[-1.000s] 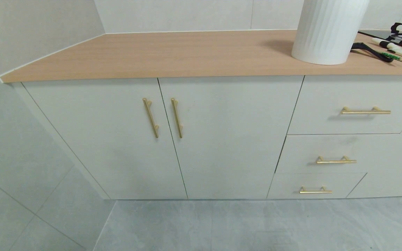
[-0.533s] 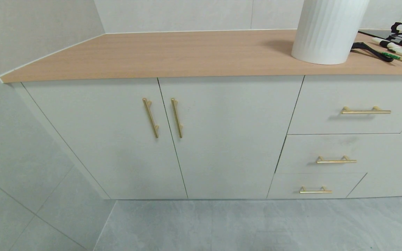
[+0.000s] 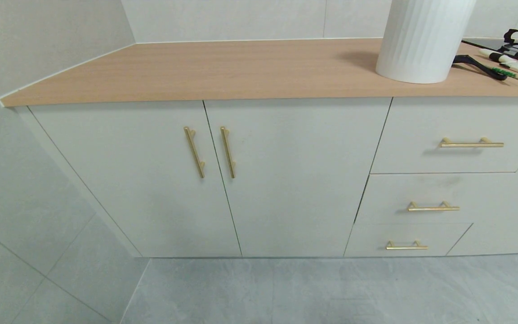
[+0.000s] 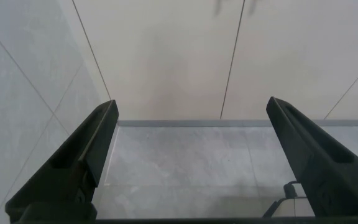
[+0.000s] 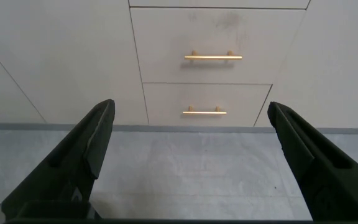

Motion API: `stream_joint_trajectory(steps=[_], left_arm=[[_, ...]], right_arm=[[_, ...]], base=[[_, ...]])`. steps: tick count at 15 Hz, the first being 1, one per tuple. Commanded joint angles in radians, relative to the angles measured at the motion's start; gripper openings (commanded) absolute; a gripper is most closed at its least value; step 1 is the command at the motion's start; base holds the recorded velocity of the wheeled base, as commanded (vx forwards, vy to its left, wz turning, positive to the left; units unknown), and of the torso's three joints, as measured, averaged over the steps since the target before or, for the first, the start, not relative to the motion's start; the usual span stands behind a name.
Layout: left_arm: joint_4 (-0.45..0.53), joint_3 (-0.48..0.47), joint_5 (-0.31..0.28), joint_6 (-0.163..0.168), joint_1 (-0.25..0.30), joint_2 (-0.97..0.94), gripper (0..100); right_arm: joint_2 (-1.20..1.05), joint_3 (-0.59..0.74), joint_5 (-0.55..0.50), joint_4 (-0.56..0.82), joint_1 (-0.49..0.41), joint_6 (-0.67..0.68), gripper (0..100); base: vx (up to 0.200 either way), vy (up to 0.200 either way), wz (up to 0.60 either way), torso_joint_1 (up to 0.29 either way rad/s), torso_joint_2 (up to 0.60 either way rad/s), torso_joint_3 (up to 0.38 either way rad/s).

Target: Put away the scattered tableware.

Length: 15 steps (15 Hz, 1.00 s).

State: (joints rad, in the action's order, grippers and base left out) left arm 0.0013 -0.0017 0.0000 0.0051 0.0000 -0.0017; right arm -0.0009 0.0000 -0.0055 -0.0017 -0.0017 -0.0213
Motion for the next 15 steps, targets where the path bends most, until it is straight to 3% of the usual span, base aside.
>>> stream_joint_trajectory(steps=[1,5,15], left_arm=[[0.0,0.0,0.0,0.001,0.0,0.002,100],[0.0,0.0,-0.002,-0.001,0.0,0.002,100],[0.0,0.0,-0.002,0.001,0.0,0.003,100]], right_arm=[[0.002,0.0,0.001,0.002,0.0,0.0,100],[0.004,0.0,0.004,0.003,0.0,-0.005,100],[0.002,0.0,0.004,0.003,0.0,0.0,100]], base=[[0.0,0.0,0.0,0.0,0.0,0.0],[0.0,0.0,0.0,0.0,0.0,0.0],[0.0,-0.2,0.0,0.004,0.0,0.002]])
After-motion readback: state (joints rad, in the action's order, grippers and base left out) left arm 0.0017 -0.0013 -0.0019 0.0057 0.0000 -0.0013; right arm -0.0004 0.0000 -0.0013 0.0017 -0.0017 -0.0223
